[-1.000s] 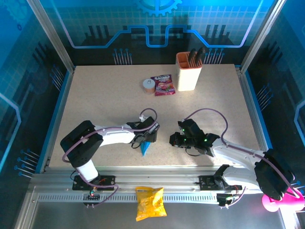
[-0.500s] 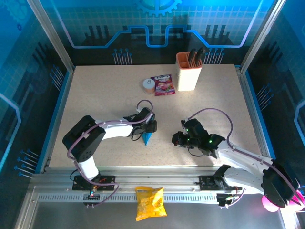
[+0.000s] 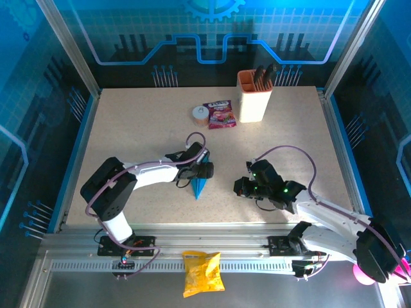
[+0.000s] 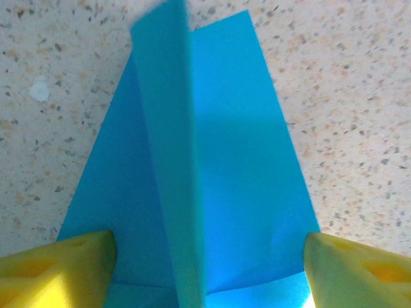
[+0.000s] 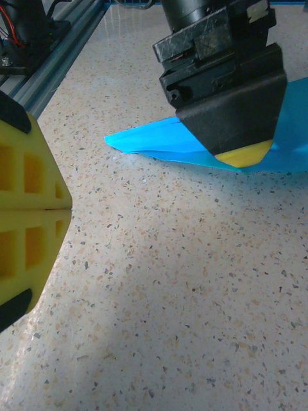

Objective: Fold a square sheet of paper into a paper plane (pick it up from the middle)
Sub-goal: Move the paper plane to the center of the table, then reset both arms

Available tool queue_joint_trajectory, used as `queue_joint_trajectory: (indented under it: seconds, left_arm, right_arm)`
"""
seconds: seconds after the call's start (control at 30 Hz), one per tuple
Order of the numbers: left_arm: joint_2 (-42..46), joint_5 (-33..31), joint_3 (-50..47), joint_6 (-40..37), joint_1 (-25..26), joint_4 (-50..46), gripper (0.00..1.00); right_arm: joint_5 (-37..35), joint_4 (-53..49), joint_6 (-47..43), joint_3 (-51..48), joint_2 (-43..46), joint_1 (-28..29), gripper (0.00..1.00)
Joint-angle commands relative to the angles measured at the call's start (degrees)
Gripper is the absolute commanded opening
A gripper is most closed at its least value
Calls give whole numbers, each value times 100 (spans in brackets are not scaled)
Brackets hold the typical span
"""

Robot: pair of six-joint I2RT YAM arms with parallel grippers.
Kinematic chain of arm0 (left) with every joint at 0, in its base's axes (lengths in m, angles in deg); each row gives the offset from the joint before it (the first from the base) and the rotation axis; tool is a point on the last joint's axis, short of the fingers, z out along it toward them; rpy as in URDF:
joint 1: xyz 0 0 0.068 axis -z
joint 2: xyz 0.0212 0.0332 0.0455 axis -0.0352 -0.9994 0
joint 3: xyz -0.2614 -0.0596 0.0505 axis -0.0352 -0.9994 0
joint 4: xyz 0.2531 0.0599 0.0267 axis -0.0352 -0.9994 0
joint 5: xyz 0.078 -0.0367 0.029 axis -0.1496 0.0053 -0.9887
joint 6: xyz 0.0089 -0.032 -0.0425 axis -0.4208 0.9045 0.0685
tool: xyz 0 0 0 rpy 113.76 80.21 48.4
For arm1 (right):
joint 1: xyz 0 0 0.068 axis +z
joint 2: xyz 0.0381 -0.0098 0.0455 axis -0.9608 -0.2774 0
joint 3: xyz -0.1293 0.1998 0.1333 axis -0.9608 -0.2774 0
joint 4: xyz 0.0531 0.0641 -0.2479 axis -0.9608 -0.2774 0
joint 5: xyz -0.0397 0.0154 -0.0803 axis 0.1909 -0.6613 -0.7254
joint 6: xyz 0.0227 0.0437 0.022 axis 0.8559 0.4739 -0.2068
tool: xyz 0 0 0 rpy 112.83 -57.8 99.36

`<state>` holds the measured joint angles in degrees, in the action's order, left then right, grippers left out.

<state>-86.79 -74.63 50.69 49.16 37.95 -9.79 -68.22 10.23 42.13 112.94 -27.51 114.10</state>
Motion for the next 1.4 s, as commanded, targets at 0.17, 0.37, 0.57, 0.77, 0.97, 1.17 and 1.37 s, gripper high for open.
queue_joint_trajectory:
  seconds: [0.17, 0.37, 0.57, 0.77, 0.97, 1.17, 1.37]
  left_arm:
    - [276, 78, 297, -223, -15, -356, 78]
    - [346, 81, 366, -223, -15, -437, 78]
    - [535, 68, 608, -361, -15, -649, 78]
    - [1085, -70, 851, -475, -16, -945, 80]
    - [2055, -889, 1135, -747, -132, -1645, 95]
    - [3040, -2279, 1026, -1059, -677, -1819, 100]
    - [3895, -2540, -309, -1766, -1928, -58, 100]
  right_arm:
    - [-3, -208, -142, 10, 111, -138, 0]
    - [35, -190, -171, 32, 97, -162, 1]
    - [50, -283, -245, 165, 98, -241, 4]
    - [-68, -769, -527, 578, 197, -462, 30]
    - [-1327, -2202, -1216, 1544, 584, -1107, 78]
    - [-2540, -2036, -2115, 1723, 772, -2183, 99]
    - [-3203, -1003, -3521, 1526, 239, -2797, 99]
